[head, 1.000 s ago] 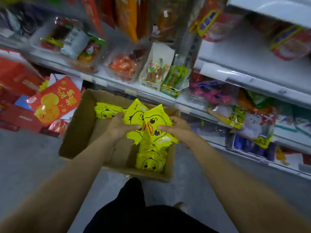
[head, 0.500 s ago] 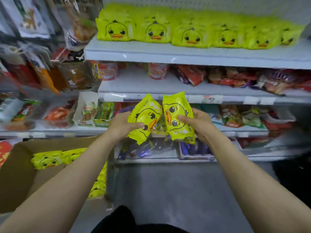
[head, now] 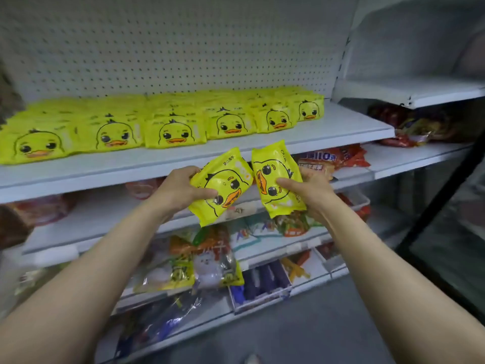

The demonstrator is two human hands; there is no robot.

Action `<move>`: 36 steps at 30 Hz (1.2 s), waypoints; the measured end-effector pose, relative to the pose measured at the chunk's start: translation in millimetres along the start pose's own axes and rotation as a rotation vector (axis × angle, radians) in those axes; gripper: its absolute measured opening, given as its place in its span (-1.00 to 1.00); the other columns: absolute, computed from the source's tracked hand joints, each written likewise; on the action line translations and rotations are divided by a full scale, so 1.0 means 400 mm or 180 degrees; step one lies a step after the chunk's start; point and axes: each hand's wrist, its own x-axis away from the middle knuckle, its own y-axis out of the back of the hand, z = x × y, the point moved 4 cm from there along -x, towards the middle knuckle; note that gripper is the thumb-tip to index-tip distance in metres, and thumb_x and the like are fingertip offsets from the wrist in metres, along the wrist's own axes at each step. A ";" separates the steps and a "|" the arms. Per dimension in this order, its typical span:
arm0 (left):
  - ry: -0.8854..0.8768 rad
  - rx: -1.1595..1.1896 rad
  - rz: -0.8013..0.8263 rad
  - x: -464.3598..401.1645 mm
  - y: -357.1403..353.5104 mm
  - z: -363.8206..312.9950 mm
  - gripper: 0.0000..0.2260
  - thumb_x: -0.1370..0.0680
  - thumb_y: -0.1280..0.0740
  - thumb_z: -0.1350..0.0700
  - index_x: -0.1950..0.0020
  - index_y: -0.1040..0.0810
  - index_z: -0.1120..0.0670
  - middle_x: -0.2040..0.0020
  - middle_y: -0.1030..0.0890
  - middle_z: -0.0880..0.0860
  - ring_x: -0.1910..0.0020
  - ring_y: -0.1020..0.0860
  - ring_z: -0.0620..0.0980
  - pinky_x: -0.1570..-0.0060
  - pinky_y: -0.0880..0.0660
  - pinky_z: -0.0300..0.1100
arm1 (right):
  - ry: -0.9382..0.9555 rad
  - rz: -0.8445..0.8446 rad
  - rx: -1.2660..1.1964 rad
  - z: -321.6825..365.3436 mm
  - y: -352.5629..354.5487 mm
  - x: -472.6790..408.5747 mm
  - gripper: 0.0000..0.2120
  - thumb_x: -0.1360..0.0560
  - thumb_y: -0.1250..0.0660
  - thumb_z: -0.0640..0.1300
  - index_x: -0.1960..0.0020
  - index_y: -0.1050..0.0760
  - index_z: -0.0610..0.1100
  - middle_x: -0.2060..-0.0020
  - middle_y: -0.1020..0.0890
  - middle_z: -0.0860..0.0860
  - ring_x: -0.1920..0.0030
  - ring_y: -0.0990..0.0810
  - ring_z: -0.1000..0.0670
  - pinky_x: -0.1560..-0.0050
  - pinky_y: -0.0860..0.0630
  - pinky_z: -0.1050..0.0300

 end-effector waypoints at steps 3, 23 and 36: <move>-0.0076 0.0023 0.0033 -0.137 -0.066 -0.057 -0.66 -0.34 -0.58 0.18 -0.05 -0.58 0.06 0.09 -0.70 0.04 0.13 -0.68 0.09 0.11 -0.60 0.04 | 0.0104 -0.0136 0.0093 0.040 0.098 -0.113 -0.76 -0.36 -0.54 -0.27 -0.01 -0.64 -0.13 0.10 -0.73 -0.10 0.10 -0.72 -0.12 0.05 -0.64 -0.06; -0.0024 -0.0234 0.0435 -0.690 -0.384 -0.338 -0.64 -0.33 -0.58 0.14 -0.05 -0.56 0.17 0.05 -0.58 -0.12 -0.05 -0.49 -0.21 0.04 -0.37 -0.23 | 0.0334 0.0893 0.2112 0.227 0.534 -0.818 -0.72 -0.32 -0.61 -0.13 0.03 -0.61 -0.10 0.05 -0.71 -0.03 0.06 -0.69 0.02 0.00 -0.61 0.12; 0.0105 -0.0162 -0.0177 -0.756 -0.491 -0.376 -0.76 -0.32 -0.60 0.13 0.10 -0.62 0.08 0.09 -0.67 -0.05 0.00 -0.58 -0.10 -0.03 -0.44 -0.15 | 0.1473 0.1398 0.3486 0.233 0.456 -1.066 -0.41 -0.31 -0.60 0.02 -0.30 -0.54 0.05 -0.23 -0.59 0.12 -0.25 -0.52 0.06 -0.17 -0.41 0.22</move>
